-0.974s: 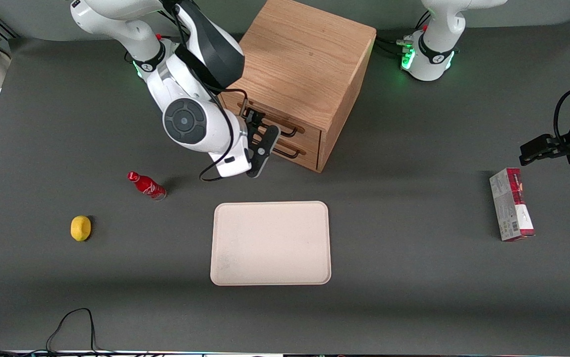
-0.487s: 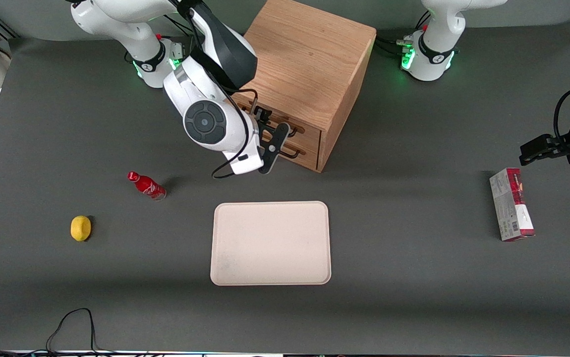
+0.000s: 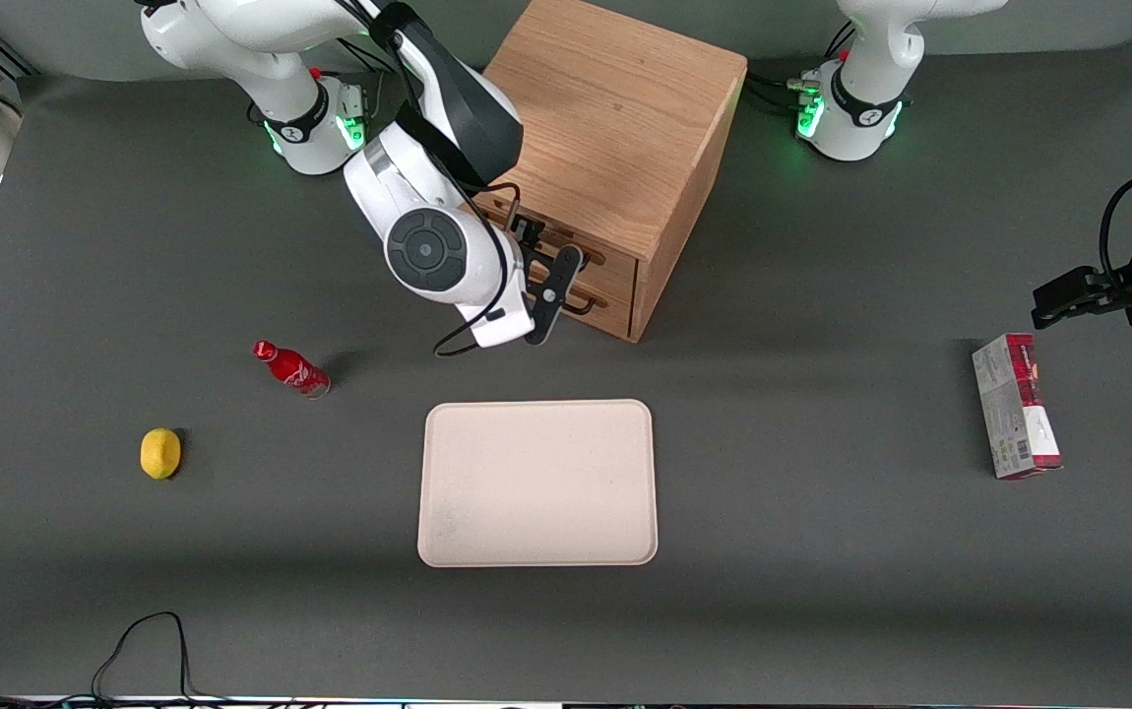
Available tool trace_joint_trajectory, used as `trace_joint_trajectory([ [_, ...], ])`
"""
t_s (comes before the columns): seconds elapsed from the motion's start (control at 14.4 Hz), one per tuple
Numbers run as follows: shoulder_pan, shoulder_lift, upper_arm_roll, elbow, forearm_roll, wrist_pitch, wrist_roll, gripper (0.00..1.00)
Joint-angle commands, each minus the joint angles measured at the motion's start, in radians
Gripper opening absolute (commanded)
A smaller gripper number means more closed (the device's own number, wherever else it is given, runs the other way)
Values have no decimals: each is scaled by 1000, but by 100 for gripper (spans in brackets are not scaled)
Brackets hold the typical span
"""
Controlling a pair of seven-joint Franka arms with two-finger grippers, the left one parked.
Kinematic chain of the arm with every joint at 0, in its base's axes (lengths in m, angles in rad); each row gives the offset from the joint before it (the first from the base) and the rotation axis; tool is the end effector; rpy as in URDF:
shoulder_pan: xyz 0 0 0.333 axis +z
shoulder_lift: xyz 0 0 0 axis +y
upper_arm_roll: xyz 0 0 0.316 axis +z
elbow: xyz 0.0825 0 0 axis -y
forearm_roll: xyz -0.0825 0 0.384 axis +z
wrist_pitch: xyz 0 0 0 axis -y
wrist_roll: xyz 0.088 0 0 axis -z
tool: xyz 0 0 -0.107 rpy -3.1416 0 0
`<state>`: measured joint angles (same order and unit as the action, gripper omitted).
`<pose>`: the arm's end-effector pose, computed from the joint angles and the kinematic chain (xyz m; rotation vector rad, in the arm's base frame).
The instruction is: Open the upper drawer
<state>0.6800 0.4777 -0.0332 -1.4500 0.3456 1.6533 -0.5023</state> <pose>0.5081 0.4302 0.3971 -2.4139 -1.4373 0.4190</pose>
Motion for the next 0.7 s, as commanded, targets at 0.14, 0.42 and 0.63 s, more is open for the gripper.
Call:
trace_joint_trajectory([
  [0.14,15,-19,-13,-58,23,45,-76,100],
  [0.42,13,-24,-13,-58,26,51,-147,100],
  [0.63,13,-18,-14,-63,26,83,-147,100],
])
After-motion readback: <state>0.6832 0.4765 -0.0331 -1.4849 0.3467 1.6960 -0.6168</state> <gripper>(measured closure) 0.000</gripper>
